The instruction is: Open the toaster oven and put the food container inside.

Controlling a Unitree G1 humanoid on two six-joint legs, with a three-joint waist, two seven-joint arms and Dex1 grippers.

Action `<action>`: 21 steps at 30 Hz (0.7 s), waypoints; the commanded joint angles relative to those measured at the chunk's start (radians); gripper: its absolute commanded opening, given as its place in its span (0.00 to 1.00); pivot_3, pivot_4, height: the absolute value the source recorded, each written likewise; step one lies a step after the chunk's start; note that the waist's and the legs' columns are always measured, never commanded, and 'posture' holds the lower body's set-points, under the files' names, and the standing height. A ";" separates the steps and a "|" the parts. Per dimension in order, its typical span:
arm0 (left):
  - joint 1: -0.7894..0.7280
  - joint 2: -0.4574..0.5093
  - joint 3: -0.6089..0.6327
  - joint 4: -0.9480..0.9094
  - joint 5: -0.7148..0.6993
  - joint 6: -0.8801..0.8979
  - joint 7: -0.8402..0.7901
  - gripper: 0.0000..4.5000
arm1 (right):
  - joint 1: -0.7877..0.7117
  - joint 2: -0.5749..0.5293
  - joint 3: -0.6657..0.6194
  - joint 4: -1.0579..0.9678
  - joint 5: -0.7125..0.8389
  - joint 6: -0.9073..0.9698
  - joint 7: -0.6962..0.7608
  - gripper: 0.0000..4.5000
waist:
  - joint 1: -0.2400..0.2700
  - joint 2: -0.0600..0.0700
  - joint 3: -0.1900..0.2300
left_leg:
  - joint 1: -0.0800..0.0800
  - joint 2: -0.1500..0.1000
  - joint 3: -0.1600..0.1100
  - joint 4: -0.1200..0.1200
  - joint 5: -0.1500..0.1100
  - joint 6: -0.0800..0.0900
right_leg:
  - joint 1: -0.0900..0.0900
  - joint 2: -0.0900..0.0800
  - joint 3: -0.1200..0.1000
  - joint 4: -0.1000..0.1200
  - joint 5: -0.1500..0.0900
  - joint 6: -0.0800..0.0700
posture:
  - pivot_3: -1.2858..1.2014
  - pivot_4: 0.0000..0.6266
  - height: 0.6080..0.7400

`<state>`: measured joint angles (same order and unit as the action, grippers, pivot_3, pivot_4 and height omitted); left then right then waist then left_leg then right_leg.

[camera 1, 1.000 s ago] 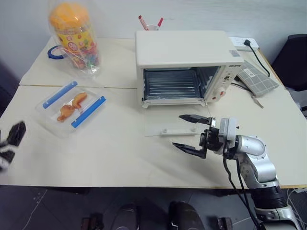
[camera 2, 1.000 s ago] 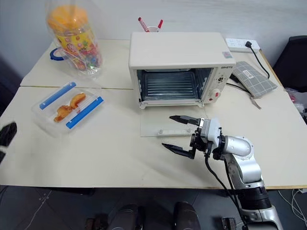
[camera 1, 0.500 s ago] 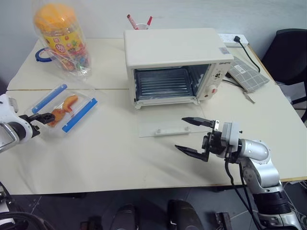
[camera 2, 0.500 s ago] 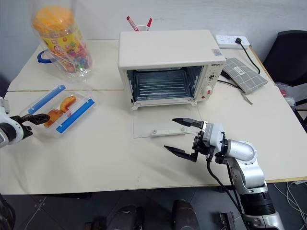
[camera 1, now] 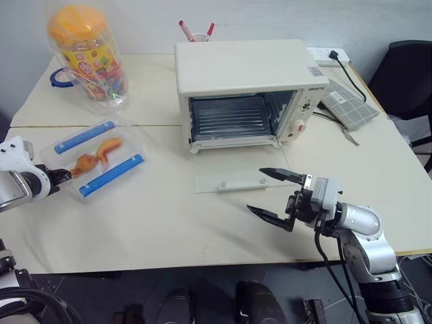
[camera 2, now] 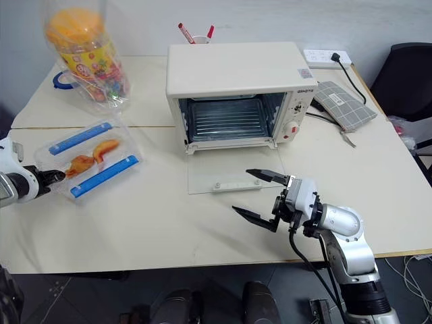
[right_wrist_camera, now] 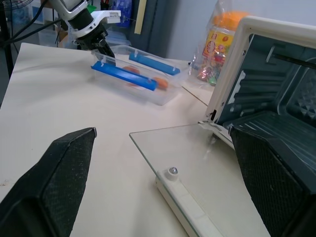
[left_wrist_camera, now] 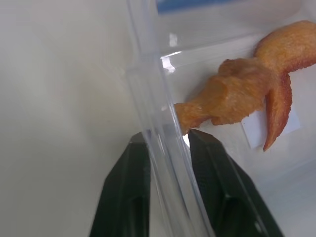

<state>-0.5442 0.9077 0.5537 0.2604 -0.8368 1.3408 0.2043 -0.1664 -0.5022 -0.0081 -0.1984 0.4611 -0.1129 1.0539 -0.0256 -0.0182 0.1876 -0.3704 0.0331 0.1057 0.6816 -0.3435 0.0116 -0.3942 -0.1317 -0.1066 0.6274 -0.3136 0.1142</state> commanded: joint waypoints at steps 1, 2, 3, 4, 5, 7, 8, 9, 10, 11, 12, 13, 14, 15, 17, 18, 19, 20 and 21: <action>-0.001 0.043 0.002 -0.028 0.071 -0.059 -0.075 0.03 | 0.013 -0.022 -0.039 -0.044 0.006 -0.024 -0.006 1.00 | -0.001 0.000 0.000 | 0.000 0.000 0.000 0.000 0.000 0.000 | 0.000 0.000 0.000 0.000 0.000 0.000 | 0.52 0.24 1.00; 0.012 0.061 -0.014 -0.047 0.088 -0.092 -0.121 0.03 | 0.018 -0.028 -0.043 -0.044 0.006 -0.023 -0.006 1.00 | -0.001 0.000 0.000 | 0.000 0.000 0.000 0.000 0.000 0.000 | 0.000 0.000 0.000 0.000 0.000 0.000 | 0.52 0.24 1.00; 0.025 0.081 -0.031 -0.066 0.100 -0.110 -0.169 0.03 | 0.021 -0.034 -0.048 -0.045 0.007 -0.023 -0.007 1.00 | -0.001 0.000 0.000 | 0.000 0.000 0.000 0.000 0.000 0.000 | -0.001 0.000 0.000 0.000 0.000 0.000 | 0.52 0.24 1.00; 0.033 0.096 -0.038 -0.084 0.101 -0.119 -0.217 0.03 | 0.026 -0.041 -0.054 -0.047 0.009 -0.020 -0.009 1.00 | 0.000 0.000 0.000 | -0.001 0.000 0.001 0.000 0.000 0.000 | -0.001 0.000 0.000 0.000 0.000 0.000 | 0.52 0.24 1.00; 0.034 0.106 -0.031 -0.100 0.092 -0.113 -0.249 0.03 | 0.032 -0.049 -0.063 -0.049 0.011 -0.016 -0.013 1.00 | 0.000 0.000 0.000 | -0.001 0.000 0.001 0.000 0.000 0.000 | -0.002 0.000 0.000 0.000 0.000 0.000 | 0.52 0.24 1.00; 0.039 0.133 -0.033 -0.138 0.074 -0.079 -0.318 0.03 | 0.047 -0.067 -0.084 -0.056 0.016 -0.010 -0.018 1.00 | 0.001 0.000 0.000 | -0.002 0.000 0.001 0.000 0.000 0.000 | -0.002 0.000 0.001 0.000 0.000 0.000 | 0.52 0.24 1.00; 0.043 0.147 -0.037 -0.170 0.057 -0.052 -0.355 0.03 | 0.059 -0.077 -0.100 -0.060 0.019 -0.006 -0.022 1.00 | 0.003 -0.001 0.000 | -0.002 0.000 0.001 0.000 0.000 0.000 | -0.002 0.000 0.001 0.000 0.000 0.000 | 0.52 0.24 1.00; 0.041 0.154 -0.037 -0.200 0.039 -0.026 -0.388 0.03 | 0.071 -0.087 -0.114 -0.064 0.022 -0.003 -0.023 1.00 | 0.006 -0.001 0.000 | -0.002 0.000 0.001 0.000 0.000 0.000 | -0.002 -0.001 0.001 0.000 0.000 0.000 | 0.52 0.24 1.00; 0.027 0.153 -0.034 -0.232 0.009 0.019 -0.411 0.03 | 0.088 -0.099 -0.131 -0.069 0.022 -0.001 -0.024 1.00 | 0.011 -0.001 0.000 | -0.002 0.000 0.001 0.000 0.000 0.000 | -0.002 -0.001 0.001 0.000 0.000 0.000 | 0.52 0.24 1.00; 0.018 0.149 -0.036 -0.261 -0.009 0.051 -0.428 0.03 | 0.103 -0.109 -0.145 -0.073 0.023 0.001 -0.025 1.00 | 0.016 -0.001 0.000 | -0.002 0.000 0.001 0.000 0.000 0.000 | -0.002 -0.001 0.001 0.000 0.000 0.000 | 0.52 0.24 1.00; 0.008 0.146 -0.052 -0.302 -0.029 0.086 -0.447 0.03 | 0.123 -0.119 -0.163 -0.077 0.024 0.003 -0.026 1.00 | 0.021 -0.001 0.000 | -0.002 -0.001 0.001 0.000 0.000 0.000 | -0.002 -0.002 0.002 0.000 0.000 0.000 | 0.52 0.24 1.00; -0.010 0.133 -0.071 -0.348 -0.059 0.138 -0.458 0.03 | 0.149 -0.129 -0.187 -0.082 0.026 0.005 -0.030 1.00 | 0.024 -0.001 0.000 | -0.001 -0.001 0.002 0.000 0.000 0.000 | -0.002 -0.001 0.002 0.000 0.000 0.000 | 0.52 0.24 1.00; -0.029 0.121 -0.095 -0.389 -0.082 0.187 -0.467 0.03 | 0.172 -0.137 -0.207 -0.087 0.027 0.006 -0.033 1.00 | 0.029 -0.001 0.000 | -0.001 -0.001 0.002 0.000 0.000 0.001 | -0.002 -0.001 0.002 0.000 0.000 0.000 | 0.52 0.24 1.00; -0.050 0.103 -0.119 -0.427 -0.102 0.226 -0.474 0.03 | 0.196 -0.145 -0.224 -0.092 0.028 0.005 -0.034 1.00 | 0.032 -0.001 0.000 | -0.001 -0.001 0.001 0.000 0.000 0.001 | -0.001 -0.001 0.002 0.000 0.000 0.000 | 0.52 0.24 1.00; -0.101 0.034 -0.161 -0.463 -0.130 0.267 -0.431 0.03 | 0.236 -0.151 -0.250 -0.103 0.027 0.006 -0.043 1.00 | 0.041 -0.001 0.000 | -0.001 -0.001 0.001 0.001 0.000 0.001 | -0.001 -0.002 0.002 0.000 0.000 0.000 | 0.52 0.24 1.00; -0.123 -0.001 -0.184 -0.471 -0.146 0.272 -0.403 0.03 | 0.254 -0.152 -0.260 -0.110 0.026 0.007 -0.048 1.00 | 0.042 -0.001 0.000 | -0.001 -0.001 0.001 0.001 0.000 0.001 | 0.000 -0.002 0.003 0.001 0.000 0.000 | 0.52 0.24 1.00; -0.138 -0.024 -0.207 -0.477 -0.156 0.274 -0.384 0.03 | 0.267 -0.152 -0.268 -0.115 0.025 0.008 -0.055 1.00 | 0.044 -0.001 0.000 | 0.000 -0.001 0.001 0.001 0.000 0.001 | 0.000 -0.001 0.003 0.001 0.000 0.000 | 0.52 0.24 1.00; -0.158 -0.029 -0.260 -0.478 -0.161 0.274 -0.363 0.03 | 0.283 -0.150 -0.278 -0.124 0.022 0.009 -0.063 1.00 | 0.044 -0.001 0.000 | 0.000 -0.001 0.001 0.001 0.000 0.001 | 0.000 -0.001 0.003 0.001 0.000 0.000 | 0.52 0.24 1.00; -0.180 -0.036 -0.307 -0.462 -0.169 0.274 -0.332 0.03 | 0.299 -0.148 -0.286 -0.134 0.021 0.011 -0.072 1.00 | 0.043 -0.001 0.000 | 0.000 -0.001 0.001 0.001 0.001 0.001 | 0.000 0.000 0.003 0.001 0.000 0.000 | 0.52 0.24 1.00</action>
<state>-0.6846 0.8616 0.2810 -0.1871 -0.9826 1.6158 -0.1706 0.1145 -0.6404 -0.2543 -0.2832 0.4655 -0.1028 0.9987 0.0169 -0.0190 0.1879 -0.3701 0.0325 0.1070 0.6830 -0.3430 0.0124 -0.3942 -0.1315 -0.1029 0.6287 -0.3133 0.1146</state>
